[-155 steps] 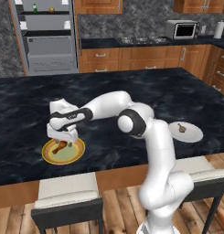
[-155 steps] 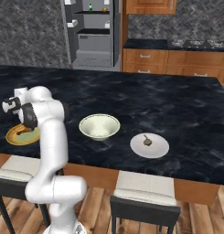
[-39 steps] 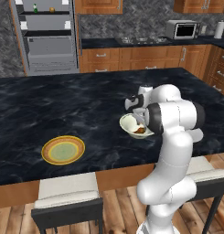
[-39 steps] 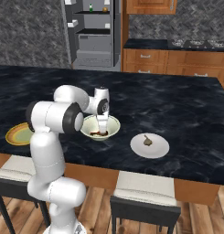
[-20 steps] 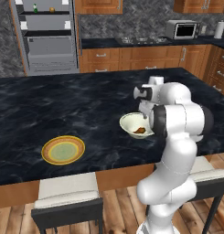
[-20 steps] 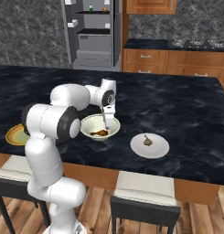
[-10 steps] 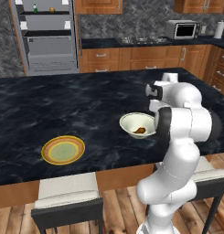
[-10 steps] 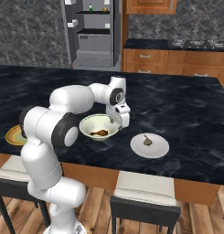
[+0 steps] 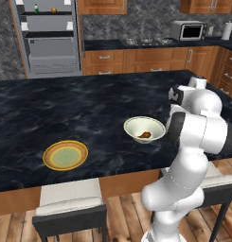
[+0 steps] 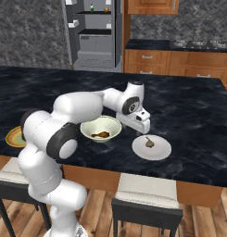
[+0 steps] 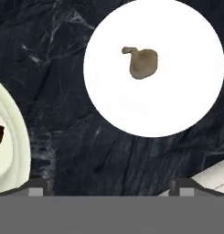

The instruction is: Pick the chicken drumstick and garlic from their plates and place them in the bowl. Then put the bowl in the fridge.

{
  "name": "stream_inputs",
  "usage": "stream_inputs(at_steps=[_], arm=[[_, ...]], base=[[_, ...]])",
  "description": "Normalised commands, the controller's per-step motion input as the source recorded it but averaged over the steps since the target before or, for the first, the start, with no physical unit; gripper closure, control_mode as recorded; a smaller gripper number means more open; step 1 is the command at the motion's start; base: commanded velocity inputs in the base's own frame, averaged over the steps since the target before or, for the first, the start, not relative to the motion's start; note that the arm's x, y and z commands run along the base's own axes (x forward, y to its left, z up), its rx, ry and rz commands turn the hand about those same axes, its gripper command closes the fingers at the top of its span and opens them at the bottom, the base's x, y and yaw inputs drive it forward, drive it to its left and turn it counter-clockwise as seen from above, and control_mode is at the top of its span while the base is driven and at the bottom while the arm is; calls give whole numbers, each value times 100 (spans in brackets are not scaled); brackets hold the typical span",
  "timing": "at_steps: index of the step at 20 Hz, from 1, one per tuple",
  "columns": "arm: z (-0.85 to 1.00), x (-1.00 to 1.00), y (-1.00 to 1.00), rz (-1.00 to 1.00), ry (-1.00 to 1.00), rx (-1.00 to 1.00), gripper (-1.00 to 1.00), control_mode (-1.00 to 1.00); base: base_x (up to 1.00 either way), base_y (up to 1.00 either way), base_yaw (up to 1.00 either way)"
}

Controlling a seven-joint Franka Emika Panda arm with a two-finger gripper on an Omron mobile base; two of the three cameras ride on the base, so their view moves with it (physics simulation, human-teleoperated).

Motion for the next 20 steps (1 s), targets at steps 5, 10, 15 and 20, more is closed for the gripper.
stream_inputs(at_steps=[5,10,15,20], arm=[[-18,-22,-47,24,-23,7,-100,-100],[-11,7,-12,12,-3,0,-100,-100],[-5,26,-28,13,11,-3,-100,-100],[-15,17,-31,18,10,-1,-100,-100]], base=[[0,0,0],[0,0,0],[0,0,0],[0,0,0]])
